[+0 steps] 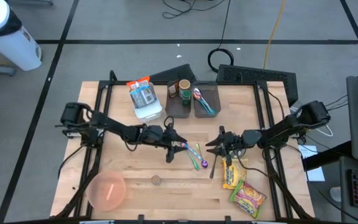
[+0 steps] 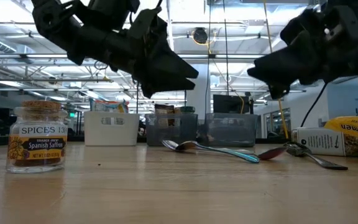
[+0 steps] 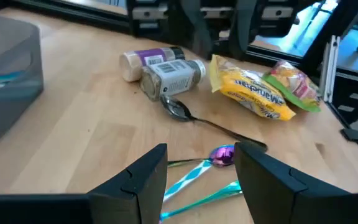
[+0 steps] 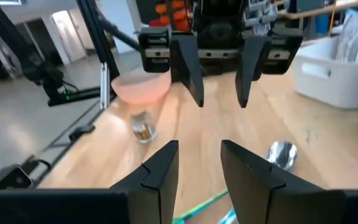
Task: Pick & Place Food Item
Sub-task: Put the left purple spoon into the right black bin
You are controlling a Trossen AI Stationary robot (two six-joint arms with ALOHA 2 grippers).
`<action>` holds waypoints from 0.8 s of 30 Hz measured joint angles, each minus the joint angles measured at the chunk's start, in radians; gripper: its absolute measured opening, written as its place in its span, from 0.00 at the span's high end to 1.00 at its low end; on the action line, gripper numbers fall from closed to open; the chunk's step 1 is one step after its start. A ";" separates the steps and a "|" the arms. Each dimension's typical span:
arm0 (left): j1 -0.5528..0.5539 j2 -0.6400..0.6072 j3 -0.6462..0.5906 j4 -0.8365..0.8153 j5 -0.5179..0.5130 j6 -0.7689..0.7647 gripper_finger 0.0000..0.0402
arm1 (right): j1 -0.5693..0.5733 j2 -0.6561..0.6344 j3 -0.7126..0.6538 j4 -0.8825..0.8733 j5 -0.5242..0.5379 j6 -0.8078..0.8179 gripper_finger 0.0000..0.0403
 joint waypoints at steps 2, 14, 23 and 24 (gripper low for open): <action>0.004 0.016 0.000 0.008 -0.001 0.032 0.52 | -0.001 0.023 0.000 0.002 0.000 0.000 0.71; 0.080 0.021 0.000 -0.085 0.001 0.165 0.52 | -0.027 0.066 0.000 0.000 0.000 0.025 0.71; 0.088 0.021 0.000 -0.302 0.097 0.339 0.52 | -0.065 0.066 0.084 -0.153 -0.049 0.023 0.66; 0.086 0.021 0.000 -0.319 0.090 0.365 0.52 | -0.072 0.066 0.110 -0.209 -0.068 0.021 0.64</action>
